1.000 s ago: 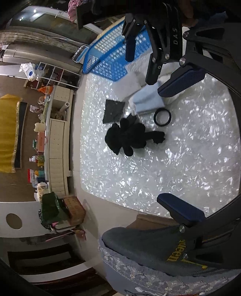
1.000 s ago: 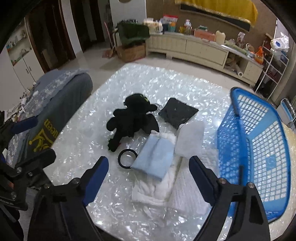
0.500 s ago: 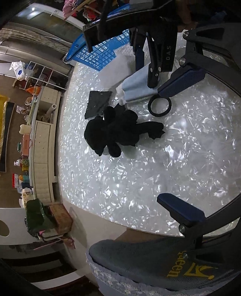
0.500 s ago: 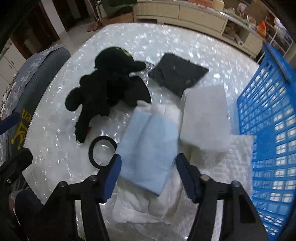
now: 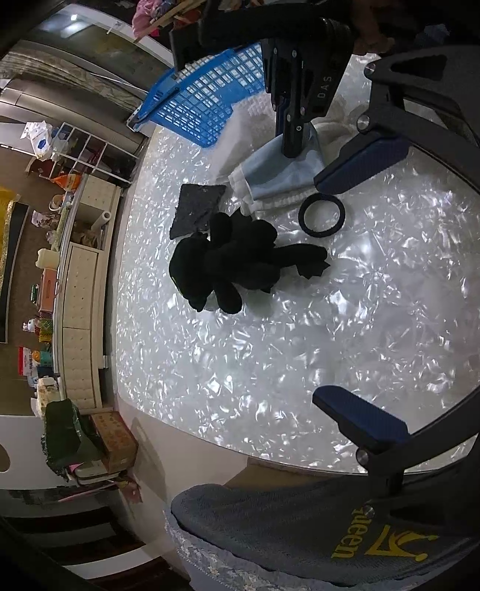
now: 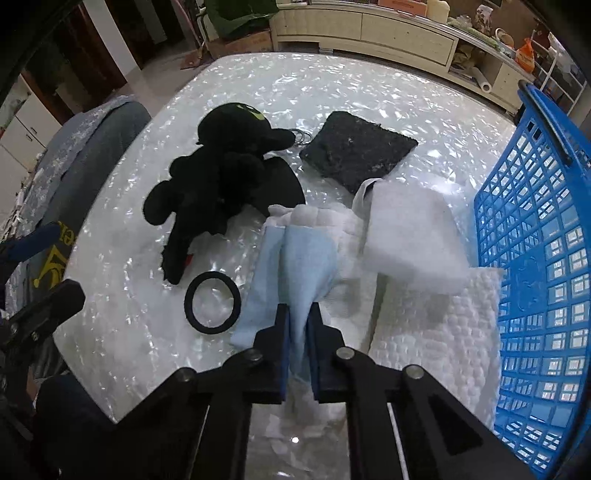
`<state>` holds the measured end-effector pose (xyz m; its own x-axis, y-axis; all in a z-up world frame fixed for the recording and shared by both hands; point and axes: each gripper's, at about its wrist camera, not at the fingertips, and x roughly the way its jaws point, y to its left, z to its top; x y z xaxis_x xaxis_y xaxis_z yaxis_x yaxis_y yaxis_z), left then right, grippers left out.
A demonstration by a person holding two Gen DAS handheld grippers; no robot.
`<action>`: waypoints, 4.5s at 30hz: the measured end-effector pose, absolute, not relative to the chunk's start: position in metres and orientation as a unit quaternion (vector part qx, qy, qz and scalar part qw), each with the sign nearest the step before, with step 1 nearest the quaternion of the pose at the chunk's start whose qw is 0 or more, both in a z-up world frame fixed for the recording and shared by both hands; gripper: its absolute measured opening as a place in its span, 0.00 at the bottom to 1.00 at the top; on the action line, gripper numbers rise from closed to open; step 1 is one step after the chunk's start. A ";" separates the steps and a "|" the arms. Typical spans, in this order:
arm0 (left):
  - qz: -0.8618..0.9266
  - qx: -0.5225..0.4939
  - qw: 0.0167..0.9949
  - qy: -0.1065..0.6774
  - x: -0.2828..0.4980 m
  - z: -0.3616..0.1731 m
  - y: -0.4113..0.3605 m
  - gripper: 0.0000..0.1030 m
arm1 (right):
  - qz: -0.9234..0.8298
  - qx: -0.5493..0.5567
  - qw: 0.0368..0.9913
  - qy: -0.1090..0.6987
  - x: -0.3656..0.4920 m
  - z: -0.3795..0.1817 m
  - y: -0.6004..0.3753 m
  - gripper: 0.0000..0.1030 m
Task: Organize soft objects
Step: 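Carry the blue cloth into the basket and release it while left grasps the black plush toy, then carry the black plush toy over the basket and drop it in with the left gripper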
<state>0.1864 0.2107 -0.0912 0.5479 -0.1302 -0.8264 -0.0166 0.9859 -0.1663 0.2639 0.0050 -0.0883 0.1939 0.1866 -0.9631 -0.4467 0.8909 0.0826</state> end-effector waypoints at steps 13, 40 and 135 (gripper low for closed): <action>-0.026 -0.059 0.879 0.473 0.187 -0.082 0.204 1.00 | 0.226 -0.095 0.784 0.570 0.262 -0.052 -0.011 0.05; -0.035 -0.030 0.839 0.541 0.296 -0.125 0.183 1.00 | 0.220 0.001 0.823 0.523 0.275 0.031 -0.129 0.05; -0.217 0.121 0.841 0.480 0.309 0.009 -0.096 0.48 | 0.106 -0.023 0.864 0.492 0.242 0.007 -0.259 1.00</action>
<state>0.3091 -0.0958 0.0093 0.4448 -0.2493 -0.8602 0.4824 0.8759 -0.0044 0.2419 -0.2587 0.0065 0.4937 0.1616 -0.8545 -0.2059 0.9764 0.0657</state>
